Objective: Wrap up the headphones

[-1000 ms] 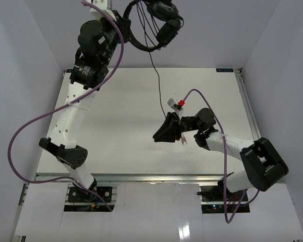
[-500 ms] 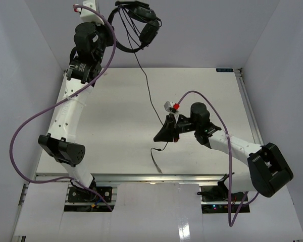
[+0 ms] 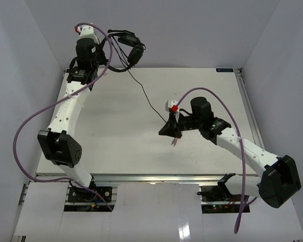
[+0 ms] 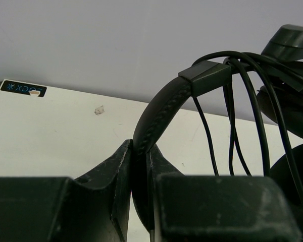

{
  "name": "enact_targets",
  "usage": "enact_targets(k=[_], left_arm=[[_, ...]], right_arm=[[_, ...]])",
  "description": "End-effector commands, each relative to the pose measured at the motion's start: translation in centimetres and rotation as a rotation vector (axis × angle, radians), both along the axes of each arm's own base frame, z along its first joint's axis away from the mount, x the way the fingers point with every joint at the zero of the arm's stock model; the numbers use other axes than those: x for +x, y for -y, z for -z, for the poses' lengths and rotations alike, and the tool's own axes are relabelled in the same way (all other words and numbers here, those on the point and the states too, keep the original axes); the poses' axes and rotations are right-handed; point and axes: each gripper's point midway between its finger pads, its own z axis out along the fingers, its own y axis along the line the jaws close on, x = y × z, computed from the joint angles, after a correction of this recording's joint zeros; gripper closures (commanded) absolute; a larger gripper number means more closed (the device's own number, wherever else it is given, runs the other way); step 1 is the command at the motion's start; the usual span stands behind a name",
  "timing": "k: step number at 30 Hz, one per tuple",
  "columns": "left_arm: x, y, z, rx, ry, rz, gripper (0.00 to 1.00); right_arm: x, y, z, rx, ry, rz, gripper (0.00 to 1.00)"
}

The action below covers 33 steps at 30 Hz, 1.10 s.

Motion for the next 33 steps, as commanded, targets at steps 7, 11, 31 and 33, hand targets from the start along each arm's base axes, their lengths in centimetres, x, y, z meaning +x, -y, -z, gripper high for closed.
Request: enact_targets(k=[7, 11, 31, 33], left_arm=[[-3.8, -1.3, -8.3, -0.054, 0.199, 0.003, 1.0], [-2.8, -2.0, -5.3, -0.041, 0.142, -0.013, 1.0], [-2.3, 9.0, 17.7, 0.078, -0.317, 0.267, 1.0], [-3.8, 10.5, 20.0, 0.086, -0.366, 0.31, 1.0]], right_arm=[[1.1, 0.9, -0.8, -0.054, 0.138, 0.024, 0.92], [1.6, 1.7, -2.5, -0.089, 0.236, 0.036, 0.92], [10.2, 2.8, -13.8, -0.399, 0.995, 0.239, 0.92], [11.3, 3.2, -15.0, -0.427, 1.064, 0.281, 0.92]])
